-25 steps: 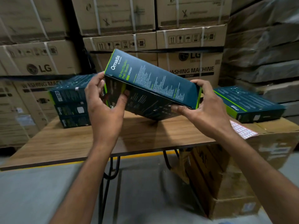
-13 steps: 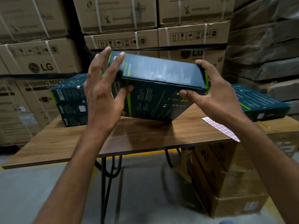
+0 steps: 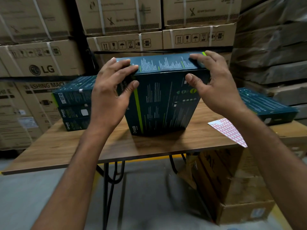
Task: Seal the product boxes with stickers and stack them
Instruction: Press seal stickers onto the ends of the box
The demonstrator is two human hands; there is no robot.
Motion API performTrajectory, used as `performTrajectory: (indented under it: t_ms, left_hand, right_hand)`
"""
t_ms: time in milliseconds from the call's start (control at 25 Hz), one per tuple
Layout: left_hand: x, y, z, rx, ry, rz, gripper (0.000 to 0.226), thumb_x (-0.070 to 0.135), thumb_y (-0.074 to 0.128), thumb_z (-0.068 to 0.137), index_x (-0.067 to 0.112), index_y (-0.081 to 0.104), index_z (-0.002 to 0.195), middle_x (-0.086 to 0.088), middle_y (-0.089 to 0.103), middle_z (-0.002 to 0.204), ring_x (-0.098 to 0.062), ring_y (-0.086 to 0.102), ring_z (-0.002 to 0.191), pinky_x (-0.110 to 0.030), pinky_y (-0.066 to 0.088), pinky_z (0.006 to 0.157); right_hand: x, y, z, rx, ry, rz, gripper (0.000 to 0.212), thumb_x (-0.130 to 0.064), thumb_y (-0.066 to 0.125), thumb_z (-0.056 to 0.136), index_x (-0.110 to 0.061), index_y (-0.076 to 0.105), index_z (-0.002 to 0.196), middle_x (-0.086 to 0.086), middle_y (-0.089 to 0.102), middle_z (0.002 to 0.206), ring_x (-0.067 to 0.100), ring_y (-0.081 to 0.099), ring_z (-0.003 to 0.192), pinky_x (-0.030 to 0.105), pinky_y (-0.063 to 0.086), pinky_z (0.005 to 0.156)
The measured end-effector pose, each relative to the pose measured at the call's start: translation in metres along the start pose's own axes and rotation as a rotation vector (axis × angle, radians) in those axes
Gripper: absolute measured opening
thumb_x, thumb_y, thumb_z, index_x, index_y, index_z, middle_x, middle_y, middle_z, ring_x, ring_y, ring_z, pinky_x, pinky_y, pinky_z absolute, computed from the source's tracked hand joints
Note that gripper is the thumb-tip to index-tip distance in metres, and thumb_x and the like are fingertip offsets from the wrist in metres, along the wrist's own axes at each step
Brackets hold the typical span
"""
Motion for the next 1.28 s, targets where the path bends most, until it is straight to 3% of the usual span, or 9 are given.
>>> performTrajectory:
  t_ms: [160, 320, 440, 680, 960, 1160, 1280]
  left_hand:
    - [0.004, 0.000, 0.001, 0.032, 0.046, 0.009, 0.039, 0.024, 0.074, 0.097, 0.017, 0.069, 0.134, 0.000, 0.062, 0.144, -0.022, 0.042, 0.148, -0.044, 0.035, 0.123]
    - [0.006, 0.004, 0.000, 0.025, 0.154, -0.022, 0.037, 0.020, 0.078, 0.094, 0.014, 0.072, 0.130, -0.002, 0.065, 0.141, -0.026, 0.047, 0.146, -0.045, 0.040, 0.120]
    - [0.009, 0.007, -0.002, 0.067, 0.186, -0.016, 0.034, 0.016, 0.079, 0.093, 0.011, 0.075, 0.126, -0.004, 0.069, 0.134, -0.028, 0.055, 0.138, -0.043, 0.044, 0.116]
    - [0.008, 0.013, -0.006, 0.128, 0.217, -0.021, 0.027, 0.009, 0.084, 0.088, 0.009, 0.080, 0.115, -0.003, 0.075, 0.122, -0.028, 0.066, 0.125, -0.040, 0.052, 0.109]
    - [0.012, 0.018, -0.025, 0.154, 0.260, 0.005, 0.024, 0.006, 0.082, 0.091, 0.006, 0.079, 0.115, -0.007, 0.075, 0.123, -0.030, 0.065, 0.126, -0.046, 0.055, 0.105]
    - [0.027, 0.003, -0.001, 0.164, 0.243, -0.001, 0.023, 0.014, 0.077, 0.096, 0.009, 0.078, 0.119, -0.004, 0.074, 0.125, -0.026, 0.066, 0.124, -0.041, 0.051, 0.109]
    - [0.028, -0.003, 0.018, 0.130, 0.207, 0.084, 0.025, 0.027, 0.073, 0.098, 0.019, 0.077, 0.122, 0.004, 0.072, 0.127, -0.022, 0.064, 0.123, -0.051, 0.046, 0.108]
  right_hand:
    - [0.003, 0.007, -0.005, 0.116, -0.139, -0.032, 0.040, -0.038, 0.076, 0.093, -0.033, 0.070, 0.132, -0.001, 0.043, 0.158, 0.020, 0.040, 0.144, 0.038, 0.038, 0.118]
    - [0.001, 0.007, -0.007, 0.183, -0.258, -0.106, 0.038, -0.036, 0.077, 0.091, -0.028, 0.074, 0.128, 0.001, 0.055, 0.149, 0.024, 0.045, 0.137, 0.016, 0.033, 0.110]
    - [-0.002, 0.011, -0.011, 0.209, -0.327, -0.113, 0.035, -0.036, 0.075, 0.092, -0.026, 0.076, 0.125, 0.000, 0.061, 0.142, 0.025, 0.048, 0.132, 0.024, 0.041, 0.105]
    - [-0.002, 0.024, -0.020, 0.322, -0.329, -0.029, 0.020, -0.021, 0.079, 0.091, -0.019, 0.082, 0.110, -0.005, 0.072, 0.111, 0.023, 0.055, 0.109, 0.019, 0.046, 0.085]
    - [0.010, 0.021, -0.028, 0.263, -0.379, -0.163, 0.034, -0.036, 0.075, 0.090, -0.021, 0.078, 0.121, 0.000, 0.068, 0.131, 0.030, 0.053, 0.117, 0.031, 0.048, 0.086]
    - [-0.005, 0.012, -0.014, 0.321, -0.386, -0.161, 0.034, -0.033, 0.069, 0.097, -0.017, 0.074, 0.128, 0.002, 0.068, 0.130, 0.029, 0.051, 0.119, 0.013, 0.034, 0.098]
    - [-0.011, 0.012, 0.002, 0.307, -0.390, -0.129, 0.031, -0.028, 0.068, 0.101, -0.019, 0.074, 0.129, 0.001, 0.068, 0.130, 0.028, 0.052, 0.120, 0.017, 0.035, 0.099]
Point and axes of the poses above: each hand's wrist, its own z-axis towards the middle knuckle, its own y-axis out of the palm, x = y × z, the point moved 1 cm from there along z, towards the middle knuckle
